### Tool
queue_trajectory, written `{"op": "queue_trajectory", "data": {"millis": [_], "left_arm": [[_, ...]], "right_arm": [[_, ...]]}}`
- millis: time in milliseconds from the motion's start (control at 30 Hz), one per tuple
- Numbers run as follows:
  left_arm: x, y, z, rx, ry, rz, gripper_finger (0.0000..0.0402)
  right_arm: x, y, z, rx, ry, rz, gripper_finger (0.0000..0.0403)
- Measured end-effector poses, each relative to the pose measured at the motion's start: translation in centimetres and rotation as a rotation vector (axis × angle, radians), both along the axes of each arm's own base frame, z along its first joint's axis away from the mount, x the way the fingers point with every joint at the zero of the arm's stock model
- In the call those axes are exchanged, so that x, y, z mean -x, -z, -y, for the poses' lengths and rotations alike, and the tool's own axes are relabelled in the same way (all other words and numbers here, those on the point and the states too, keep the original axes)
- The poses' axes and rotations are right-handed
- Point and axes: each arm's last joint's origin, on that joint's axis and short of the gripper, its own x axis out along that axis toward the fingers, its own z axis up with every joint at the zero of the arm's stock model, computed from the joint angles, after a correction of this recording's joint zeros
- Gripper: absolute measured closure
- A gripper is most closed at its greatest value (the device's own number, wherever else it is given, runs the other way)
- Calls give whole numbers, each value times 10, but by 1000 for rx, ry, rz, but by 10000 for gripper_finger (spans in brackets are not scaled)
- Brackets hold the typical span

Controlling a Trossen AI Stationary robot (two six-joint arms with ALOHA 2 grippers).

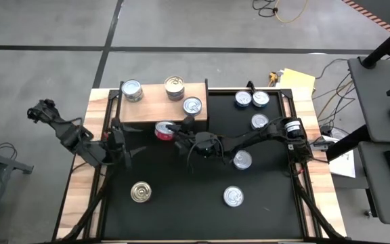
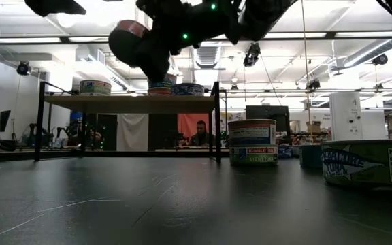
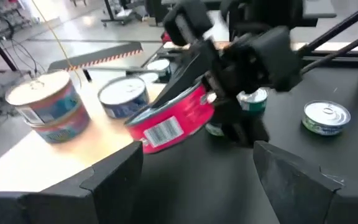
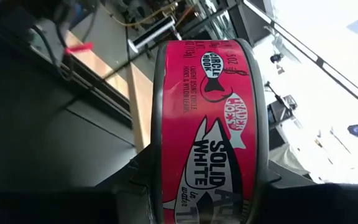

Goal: Stack canned seafood by type on shelf
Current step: Put the red tuna can on the shelf

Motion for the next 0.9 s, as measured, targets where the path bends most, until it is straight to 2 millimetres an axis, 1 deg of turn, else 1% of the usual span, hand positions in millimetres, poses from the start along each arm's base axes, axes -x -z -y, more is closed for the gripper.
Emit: {"op": "queue_trajectory", "data": {"millis": [133, 233, 400, 533, 700, 900], "left_arm": [[13, -13, -11, -51, -50, 41, 113], [20, -16, -17, -90, -93, 60, 113], [34, -17, -28, -99, -107, 73, 113], [43, -19, -34, -81, -114, 99, 113], [50, -20, -40, -63, -117, 120, 113], [56, -20, -44, -56, -118, 128, 113]], "right_arm": [[-2, -3, 11, -13, -18, 19, 280], [-6, -8, 15, -23, -25, 23, 279], [-16, -14, 16, 13, -28, 23, 280], [-19, -23, 18, 29, -33, 28, 279], [-19, -23, 30, 24, -13, 21, 278], [-20, -24, 45, -23, -47, 57, 280]]}}
